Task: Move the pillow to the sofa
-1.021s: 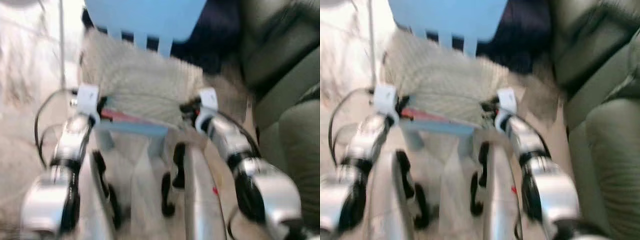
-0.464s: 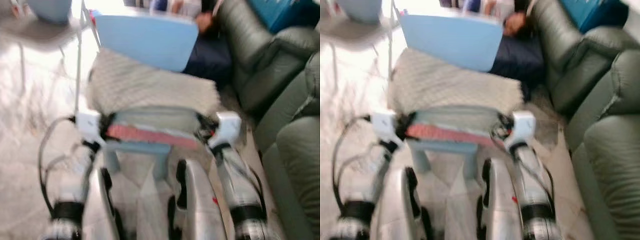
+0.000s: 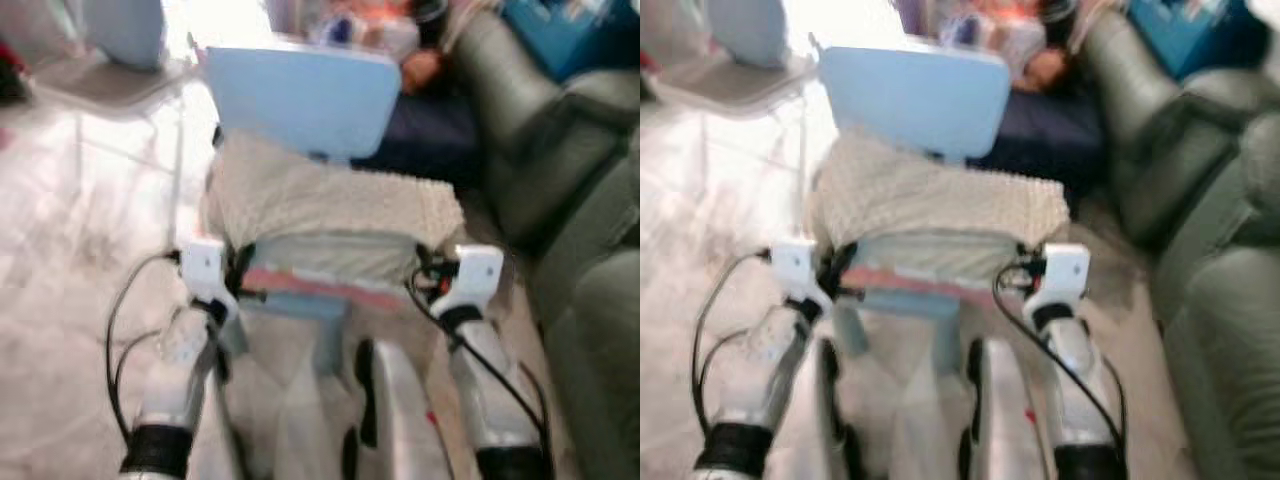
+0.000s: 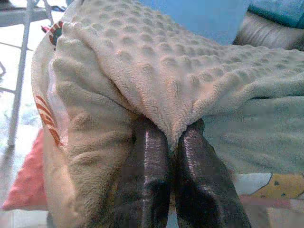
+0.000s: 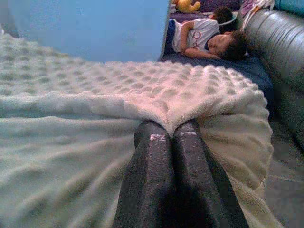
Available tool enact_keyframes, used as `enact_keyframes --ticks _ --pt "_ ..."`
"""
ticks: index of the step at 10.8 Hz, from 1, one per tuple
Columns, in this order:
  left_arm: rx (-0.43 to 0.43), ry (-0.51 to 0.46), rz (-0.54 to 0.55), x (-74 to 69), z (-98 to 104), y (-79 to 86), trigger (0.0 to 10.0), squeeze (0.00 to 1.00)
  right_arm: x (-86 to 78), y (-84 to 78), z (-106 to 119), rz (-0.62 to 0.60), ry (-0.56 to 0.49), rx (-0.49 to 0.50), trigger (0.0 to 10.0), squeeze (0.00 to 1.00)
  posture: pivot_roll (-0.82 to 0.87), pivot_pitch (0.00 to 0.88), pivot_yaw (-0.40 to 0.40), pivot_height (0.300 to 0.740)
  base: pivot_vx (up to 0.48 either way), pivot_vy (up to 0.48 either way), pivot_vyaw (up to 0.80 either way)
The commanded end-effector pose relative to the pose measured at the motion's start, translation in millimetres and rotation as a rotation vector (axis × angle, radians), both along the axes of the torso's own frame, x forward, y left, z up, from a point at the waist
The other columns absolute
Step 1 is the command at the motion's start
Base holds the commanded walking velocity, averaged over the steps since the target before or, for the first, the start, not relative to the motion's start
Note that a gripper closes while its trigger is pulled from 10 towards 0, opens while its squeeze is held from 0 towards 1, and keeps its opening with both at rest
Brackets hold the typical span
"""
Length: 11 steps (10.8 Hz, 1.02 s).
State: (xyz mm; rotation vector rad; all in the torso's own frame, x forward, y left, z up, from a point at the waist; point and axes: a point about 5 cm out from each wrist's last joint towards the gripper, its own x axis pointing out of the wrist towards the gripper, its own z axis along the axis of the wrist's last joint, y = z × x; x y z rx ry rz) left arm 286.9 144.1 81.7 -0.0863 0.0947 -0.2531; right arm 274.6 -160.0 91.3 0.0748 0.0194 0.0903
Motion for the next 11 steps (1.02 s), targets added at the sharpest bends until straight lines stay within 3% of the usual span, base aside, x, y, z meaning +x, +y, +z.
enact_keyframes --ticks 1,6,10,11 --pt "0.002 -0.033 -0.021 2.0 10 -2.2 10.0 0.00 2.9 -2.1 13 -0.015 -0.040 -0.008 10.0 0.00 -0.03 0.030 -0.073 0.537 0.000 0.000 0.00" --pt "0.022 -0.035 -0.031 10.0 14 -5.5 10.0 0.00 8.7 -3.5 19 -0.028 -0.042 -0.007 10.0 0.00 -0.04 0.036 -0.071 0.632 0.000 0.000 0.00" --pt "-0.074 0.025 -0.087 11.9 13 -13.9 10.0 0.00 9.4 -6.3 21 -0.050 -0.043 -0.016 10.0 0.00 -0.05 0.043 -0.063 0.702 0.000 0.000 0.00" --pt "-0.052 0.024 -0.072 13.6 12 -11.6 10.0 0.00 10.4 -7.5 19 -0.057 -0.038 -0.033 10.0 0.00 -0.05 0.043 -0.062 0.722 0.000 0.000 0.00"
